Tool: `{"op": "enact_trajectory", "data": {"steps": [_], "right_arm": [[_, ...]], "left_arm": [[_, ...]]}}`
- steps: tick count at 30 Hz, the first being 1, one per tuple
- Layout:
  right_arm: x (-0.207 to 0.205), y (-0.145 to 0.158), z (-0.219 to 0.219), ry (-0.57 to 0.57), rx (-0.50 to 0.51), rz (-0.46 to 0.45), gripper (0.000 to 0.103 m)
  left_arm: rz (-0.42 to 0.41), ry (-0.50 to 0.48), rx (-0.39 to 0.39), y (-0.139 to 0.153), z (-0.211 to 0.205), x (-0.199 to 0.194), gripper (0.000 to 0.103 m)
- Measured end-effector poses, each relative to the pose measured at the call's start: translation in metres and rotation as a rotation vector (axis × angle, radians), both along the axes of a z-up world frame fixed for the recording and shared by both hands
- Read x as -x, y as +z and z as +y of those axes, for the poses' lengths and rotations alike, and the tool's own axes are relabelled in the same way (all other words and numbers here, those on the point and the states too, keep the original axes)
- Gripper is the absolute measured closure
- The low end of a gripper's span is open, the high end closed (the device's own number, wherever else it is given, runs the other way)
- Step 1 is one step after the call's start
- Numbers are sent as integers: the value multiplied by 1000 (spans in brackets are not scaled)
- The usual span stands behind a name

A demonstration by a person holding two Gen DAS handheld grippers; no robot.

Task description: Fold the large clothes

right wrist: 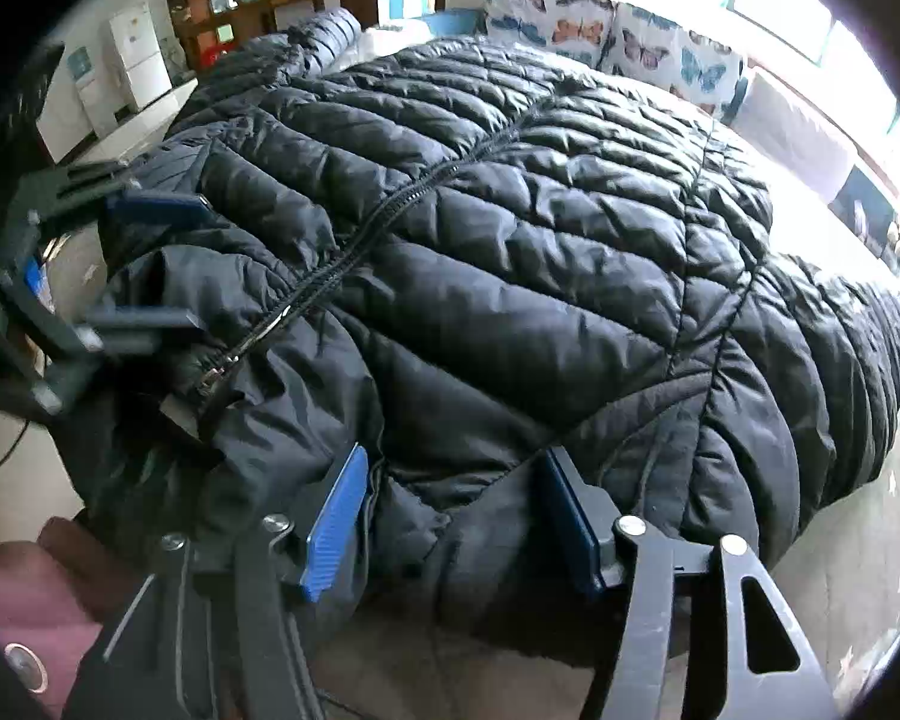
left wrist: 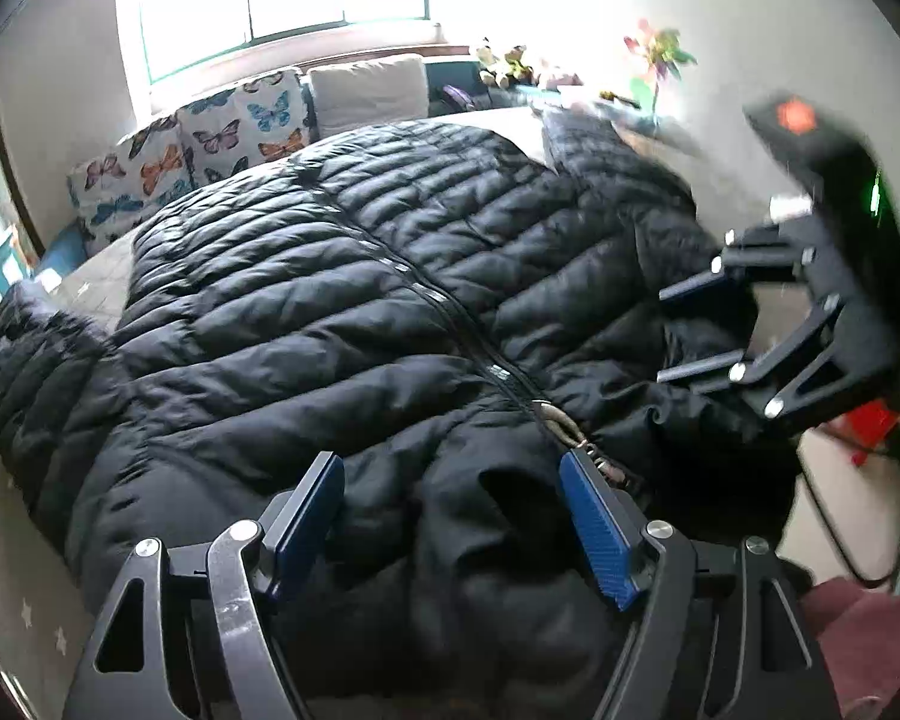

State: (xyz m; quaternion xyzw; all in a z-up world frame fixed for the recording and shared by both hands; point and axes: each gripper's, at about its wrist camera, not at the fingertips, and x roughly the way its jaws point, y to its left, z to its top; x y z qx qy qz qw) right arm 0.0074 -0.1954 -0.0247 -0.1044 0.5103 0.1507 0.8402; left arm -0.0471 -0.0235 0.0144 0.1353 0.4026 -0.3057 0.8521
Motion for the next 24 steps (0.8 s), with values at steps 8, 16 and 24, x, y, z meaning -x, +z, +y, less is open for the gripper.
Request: {"op": "enact_trajectory", "data": {"steps": [8, 16, 24], "right_arm": [[2, 1, -2, -10, -16, -8, 35], [8, -1, -2, -36, -21, -57, 33], [3, -2, -8, -72, -78, -36, 30]], "left_arm": [[-30, 324, 89, 45, 111, -68, 24], [19, 613, 126, 31, 219, -160, 24], [150, 623, 307, -1, 242, -224, 24]]}}
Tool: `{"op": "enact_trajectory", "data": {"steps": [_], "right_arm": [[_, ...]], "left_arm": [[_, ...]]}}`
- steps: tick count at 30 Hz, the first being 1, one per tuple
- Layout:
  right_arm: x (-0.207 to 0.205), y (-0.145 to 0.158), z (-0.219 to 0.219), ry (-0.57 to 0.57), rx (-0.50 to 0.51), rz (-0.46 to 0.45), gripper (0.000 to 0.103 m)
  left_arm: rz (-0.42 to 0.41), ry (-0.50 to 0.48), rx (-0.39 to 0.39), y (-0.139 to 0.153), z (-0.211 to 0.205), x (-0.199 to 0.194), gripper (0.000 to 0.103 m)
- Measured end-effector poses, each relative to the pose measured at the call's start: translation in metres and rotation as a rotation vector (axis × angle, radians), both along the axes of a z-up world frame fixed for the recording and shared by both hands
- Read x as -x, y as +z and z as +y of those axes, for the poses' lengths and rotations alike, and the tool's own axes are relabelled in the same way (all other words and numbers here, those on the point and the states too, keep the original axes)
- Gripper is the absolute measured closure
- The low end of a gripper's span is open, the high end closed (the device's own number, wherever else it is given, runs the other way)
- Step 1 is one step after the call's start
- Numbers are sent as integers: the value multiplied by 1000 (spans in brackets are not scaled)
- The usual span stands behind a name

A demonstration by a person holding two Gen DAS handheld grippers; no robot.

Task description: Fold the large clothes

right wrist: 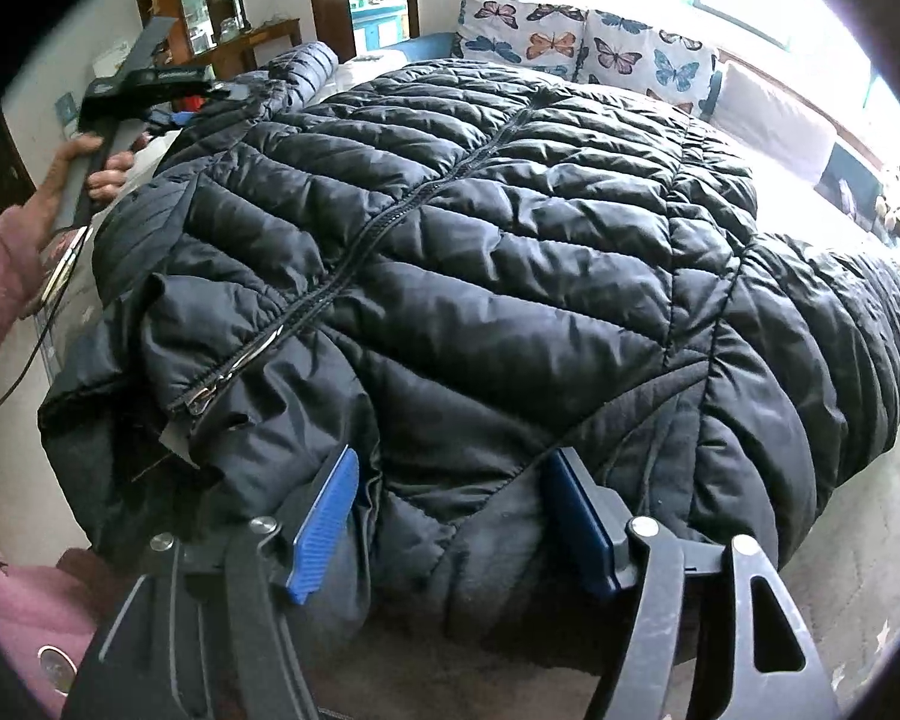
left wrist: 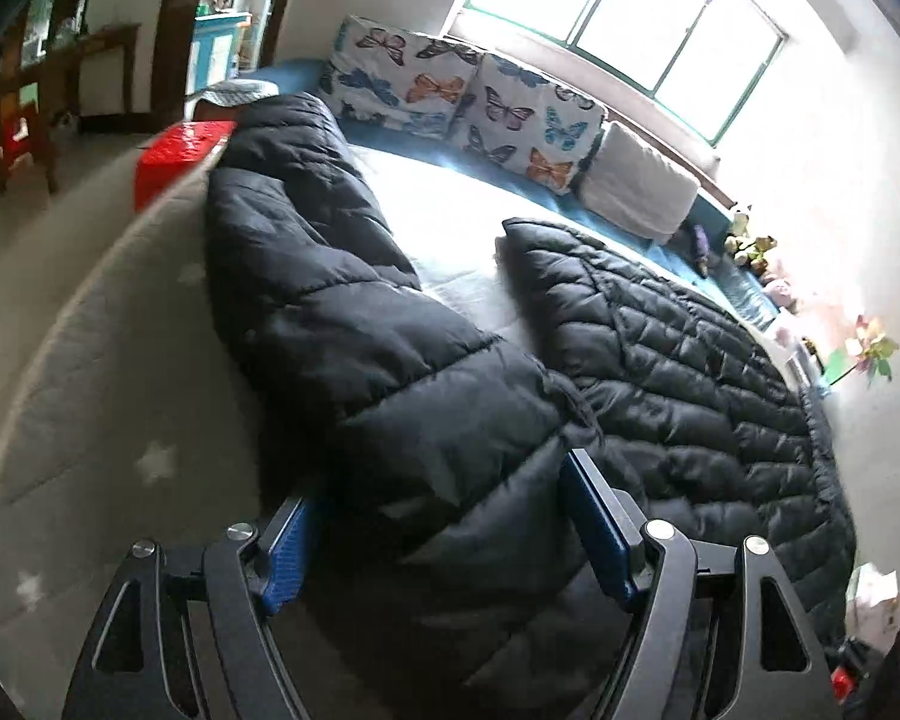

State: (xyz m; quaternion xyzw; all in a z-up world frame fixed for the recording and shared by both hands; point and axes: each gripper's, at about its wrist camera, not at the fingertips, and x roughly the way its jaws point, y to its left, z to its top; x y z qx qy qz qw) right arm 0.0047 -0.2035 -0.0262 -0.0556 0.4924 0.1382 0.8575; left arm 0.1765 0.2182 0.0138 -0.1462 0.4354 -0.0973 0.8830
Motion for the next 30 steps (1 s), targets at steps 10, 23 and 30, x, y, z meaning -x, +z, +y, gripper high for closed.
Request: {"op": "enact_trajectory", "data": {"steps": [10, 23, 30], "right_arm": [[-5, -1, -2, 5, -17, 37, 30], [-14, 0, -3, 8, -23, 96, 29], [-16, 0, -2, -1, -18, 107, 29]], "left_arm": [[-93, 126, 1, 40, 45, -39, 24], [-69, -8, 68, 7, 18, -117, 45], [-160, -2, 178, 26, 22, -122, 44]]}}
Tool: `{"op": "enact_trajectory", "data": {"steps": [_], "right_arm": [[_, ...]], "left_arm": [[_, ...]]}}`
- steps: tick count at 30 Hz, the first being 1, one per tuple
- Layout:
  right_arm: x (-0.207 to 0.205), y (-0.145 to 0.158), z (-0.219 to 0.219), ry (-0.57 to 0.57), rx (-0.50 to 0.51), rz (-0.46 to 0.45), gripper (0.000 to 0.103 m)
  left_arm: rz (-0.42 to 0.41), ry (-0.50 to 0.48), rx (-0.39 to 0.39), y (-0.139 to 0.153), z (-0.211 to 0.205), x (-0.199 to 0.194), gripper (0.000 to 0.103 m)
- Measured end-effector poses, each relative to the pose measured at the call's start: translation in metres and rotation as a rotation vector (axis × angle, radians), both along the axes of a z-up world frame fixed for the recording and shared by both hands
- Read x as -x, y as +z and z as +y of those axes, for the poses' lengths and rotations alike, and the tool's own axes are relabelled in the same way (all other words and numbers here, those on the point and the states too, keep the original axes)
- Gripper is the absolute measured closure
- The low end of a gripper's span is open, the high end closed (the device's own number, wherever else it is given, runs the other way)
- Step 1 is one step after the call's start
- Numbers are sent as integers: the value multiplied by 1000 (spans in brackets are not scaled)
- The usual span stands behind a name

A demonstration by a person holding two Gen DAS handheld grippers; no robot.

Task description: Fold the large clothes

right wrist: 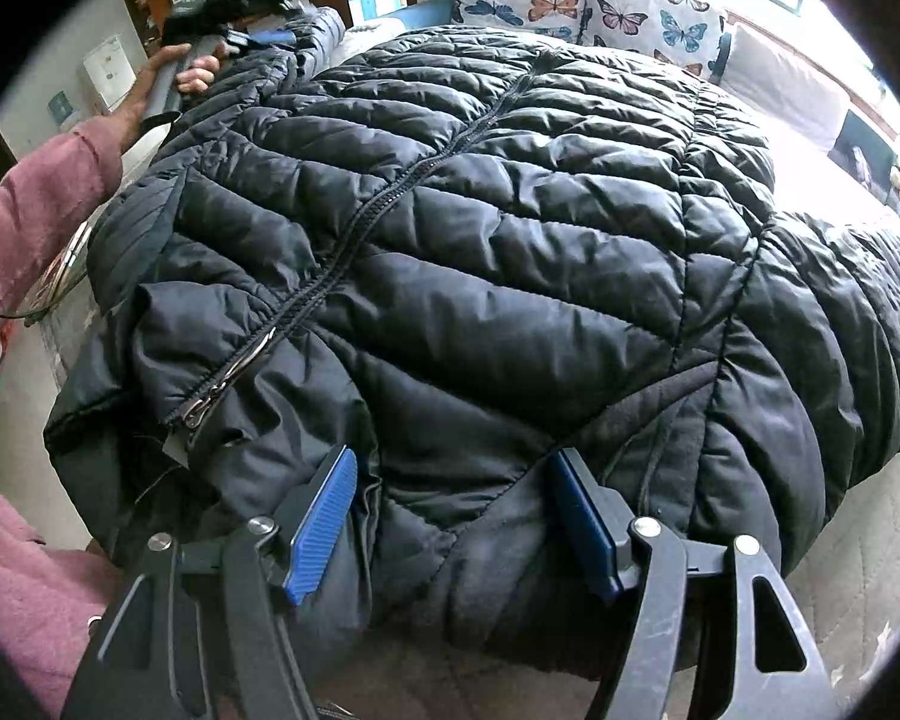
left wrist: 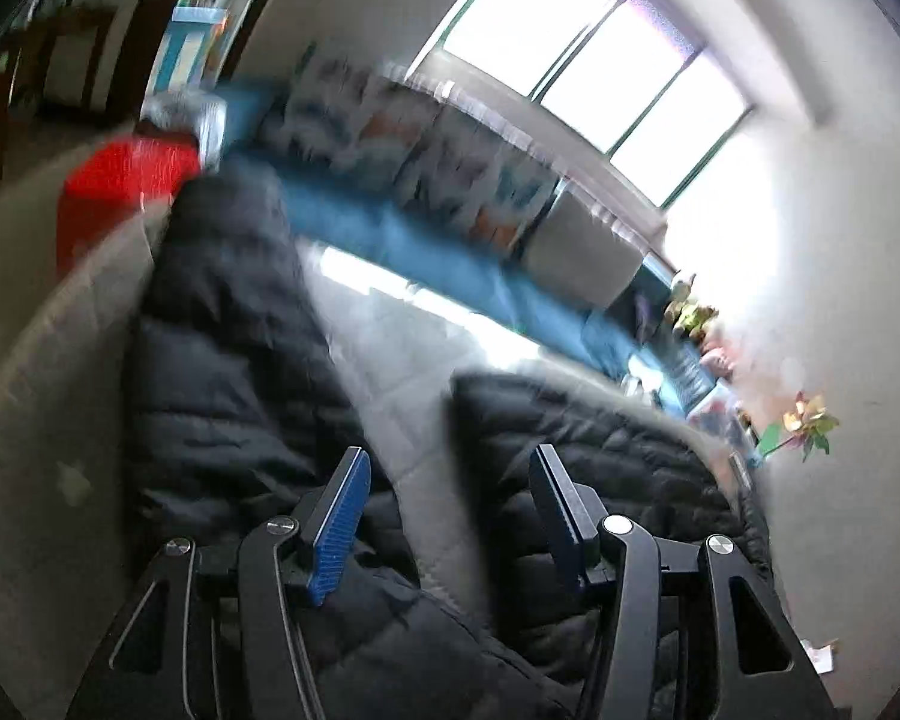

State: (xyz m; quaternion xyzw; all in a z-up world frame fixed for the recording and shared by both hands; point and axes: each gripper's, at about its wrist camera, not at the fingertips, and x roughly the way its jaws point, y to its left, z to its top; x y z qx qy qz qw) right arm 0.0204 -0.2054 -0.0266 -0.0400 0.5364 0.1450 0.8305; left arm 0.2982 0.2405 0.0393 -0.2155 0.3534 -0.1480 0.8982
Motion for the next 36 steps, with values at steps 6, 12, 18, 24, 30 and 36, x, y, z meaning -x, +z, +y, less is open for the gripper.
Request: {"op": "enact_trajectory", "data": {"steps": [6, 12, 18, 24, 30, 36], "right_arm": [[0, -1, -1, 6, -2, -10, 29], [2, -1, 0, 0, 2, -18, 29], [2, 0, 0, -7, 4, -4, 29], [-2, 0, -1, -8, 5, 8, 29], [-3, -1, 0, -4, 4, 8, 29], [-3, -1, 0, -4, 6, 9, 29]], "left_arm": [[7, 116, -136, 10, 35, 42, 43], [105, 60, -208, -35, 18, 37, 44], [157, 39, -238, -71, -22, -17, 44], [162, 58, -271, -62, -35, -52, 44], [9, 111, -135, -20, -2, -18, 44], [-14, -64, -110, -10, -15, -12, 44]]}}
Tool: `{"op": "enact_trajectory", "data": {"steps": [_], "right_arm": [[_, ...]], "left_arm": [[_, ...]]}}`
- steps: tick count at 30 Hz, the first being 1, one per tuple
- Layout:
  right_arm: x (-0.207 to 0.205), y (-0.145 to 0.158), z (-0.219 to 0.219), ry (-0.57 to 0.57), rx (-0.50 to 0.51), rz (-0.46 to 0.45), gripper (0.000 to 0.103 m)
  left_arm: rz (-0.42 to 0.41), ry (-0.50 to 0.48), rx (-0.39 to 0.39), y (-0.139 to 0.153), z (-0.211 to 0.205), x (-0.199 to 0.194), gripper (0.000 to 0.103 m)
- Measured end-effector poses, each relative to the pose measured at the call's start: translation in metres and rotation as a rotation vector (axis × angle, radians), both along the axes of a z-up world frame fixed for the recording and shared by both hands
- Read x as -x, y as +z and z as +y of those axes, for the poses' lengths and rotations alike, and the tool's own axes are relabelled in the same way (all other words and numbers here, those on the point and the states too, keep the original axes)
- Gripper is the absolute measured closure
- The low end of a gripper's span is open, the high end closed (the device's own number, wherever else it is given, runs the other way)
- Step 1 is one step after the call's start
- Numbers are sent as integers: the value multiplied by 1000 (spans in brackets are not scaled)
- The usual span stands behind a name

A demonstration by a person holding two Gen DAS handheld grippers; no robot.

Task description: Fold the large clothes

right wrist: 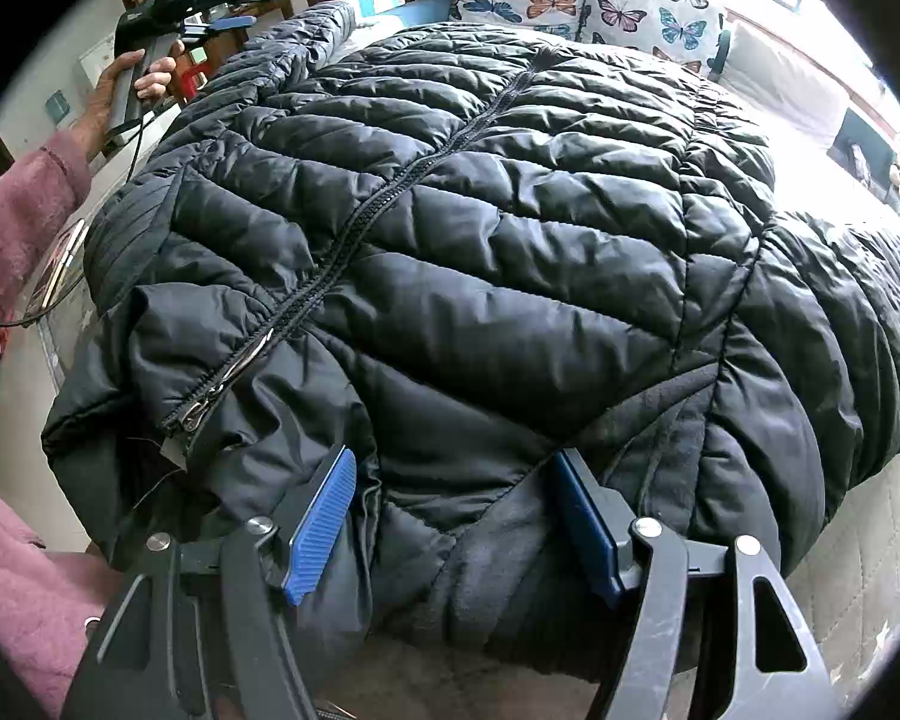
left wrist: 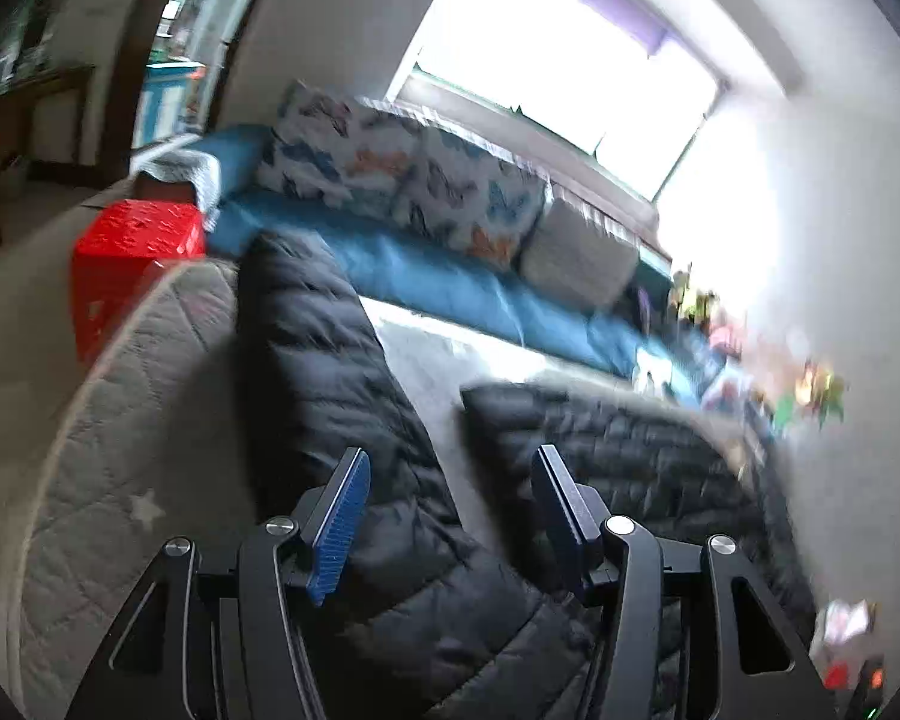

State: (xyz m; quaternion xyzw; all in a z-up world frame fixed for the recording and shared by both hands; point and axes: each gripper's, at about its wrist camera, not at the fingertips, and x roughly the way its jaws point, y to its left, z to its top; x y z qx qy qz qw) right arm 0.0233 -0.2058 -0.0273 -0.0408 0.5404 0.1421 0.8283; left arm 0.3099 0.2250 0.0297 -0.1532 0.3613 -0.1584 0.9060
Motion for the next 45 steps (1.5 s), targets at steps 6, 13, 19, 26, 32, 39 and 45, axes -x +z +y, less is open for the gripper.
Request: {"op": "enact_trajectory", "data": {"steps": [6, 13, 19, 26, 32, 39, 45], "right_arm": [[0, 0, 1, -2, -1, 4, 29], [-2, 0, 2, -2, 1, 16, 29], [-3, 0, 2, -5, 5, 22, 28], [-5, -1, 2, -6, -1, 35, 27], [-9, -3, 4, -13, 0, 41, 25], [-16, -2, 6, -42, 10, 43, 23], [-15, 15, 3, -83, 4, -30, 23]], "left_arm": [[223, 72, -77, -66, -13, -63, 45], [161, 91, -116, -60, -18, -79, 45], [87, 309, -195, -42, 15, -85, 33], [290, 260, 14, -93, 51, -131, 30], [216, 194, 135, -101, 58, -135, 75], [64, 267, 85, -32, 71, -95, 91], [-125, 255, 15, 83, 49, -20, 91]]}}
